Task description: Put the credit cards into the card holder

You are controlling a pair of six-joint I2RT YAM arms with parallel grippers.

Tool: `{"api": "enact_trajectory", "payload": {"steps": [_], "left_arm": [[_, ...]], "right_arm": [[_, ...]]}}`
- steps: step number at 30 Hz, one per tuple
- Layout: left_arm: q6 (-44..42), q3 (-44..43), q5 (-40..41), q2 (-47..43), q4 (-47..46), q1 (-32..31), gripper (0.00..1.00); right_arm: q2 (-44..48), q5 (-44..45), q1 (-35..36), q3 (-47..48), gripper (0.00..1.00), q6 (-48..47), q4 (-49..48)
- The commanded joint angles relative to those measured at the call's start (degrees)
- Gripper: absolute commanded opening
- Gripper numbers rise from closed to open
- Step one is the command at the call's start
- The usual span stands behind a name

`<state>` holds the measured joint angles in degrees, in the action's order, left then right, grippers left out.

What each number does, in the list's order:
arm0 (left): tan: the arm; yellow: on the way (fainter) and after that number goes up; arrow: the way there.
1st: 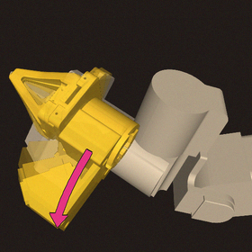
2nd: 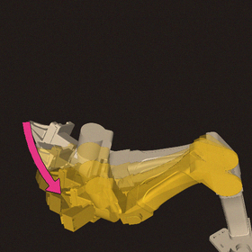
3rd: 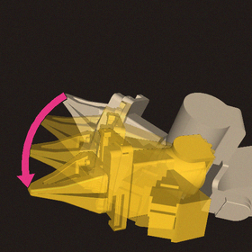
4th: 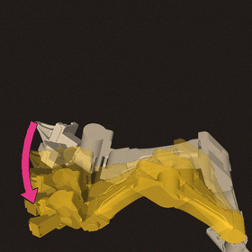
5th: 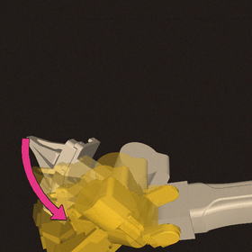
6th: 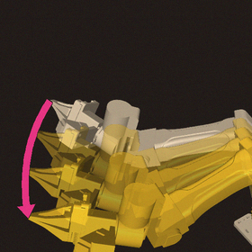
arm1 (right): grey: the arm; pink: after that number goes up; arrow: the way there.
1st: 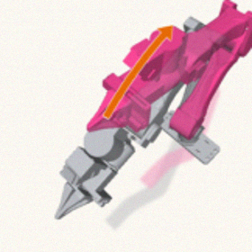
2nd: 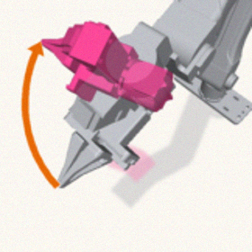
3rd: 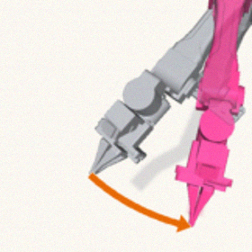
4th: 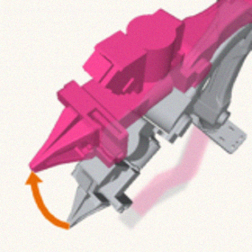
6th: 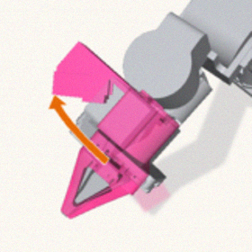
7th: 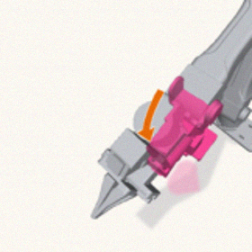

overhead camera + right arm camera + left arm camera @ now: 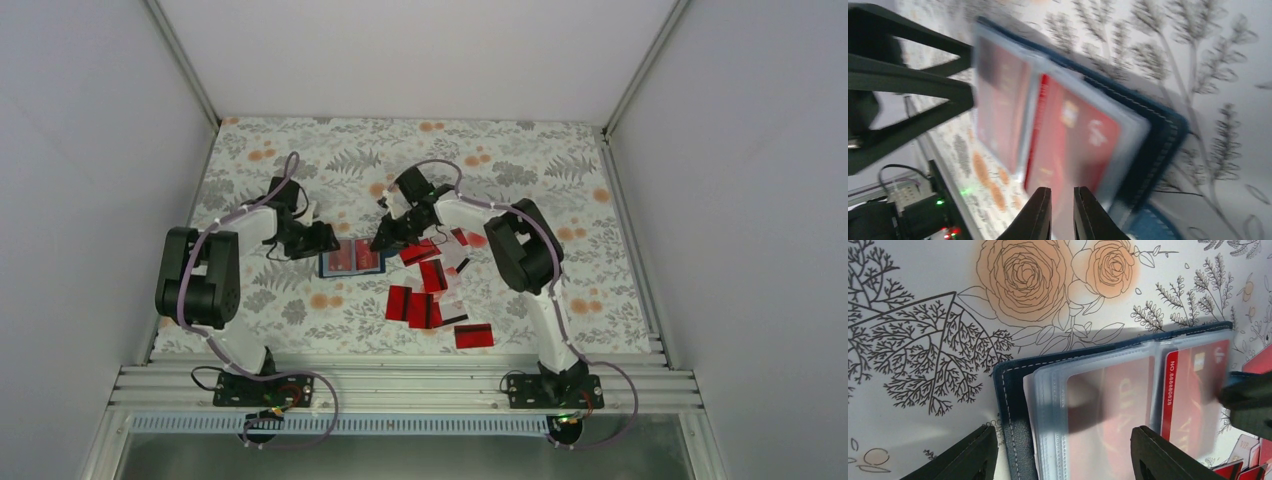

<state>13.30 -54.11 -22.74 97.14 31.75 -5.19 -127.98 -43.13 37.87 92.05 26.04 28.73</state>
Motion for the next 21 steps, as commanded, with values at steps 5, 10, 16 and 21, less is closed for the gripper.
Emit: {"api": "enact_trajectory", "payload": {"steps": [5,10,16,21], "left_arm": [[-1.3,0.9,-4.5,2.5,-1.8,0.3,0.66],[-1.0,1.3,-7.0,1.4,-1.8,0.3,0.66],[0.0,0.8,-11.6,-1.4,-1.6,0.2,0.66],[1.4,-0.9,-14.3,-3.6,-1.0,0.2,0.66]], "right_arm": [[-3.1,6.1,0.7,-4.9,0.12,-3.2,1.5],[-4.1,6.0,0.7,-5.8,0.12,-3.1,0.7],[-5.2,6.0,0.7,-5.7,0.12,-3.4,0.6],[-5.1,5.9,0.7,-5.9,0.12,-3.4,0.5]]}}
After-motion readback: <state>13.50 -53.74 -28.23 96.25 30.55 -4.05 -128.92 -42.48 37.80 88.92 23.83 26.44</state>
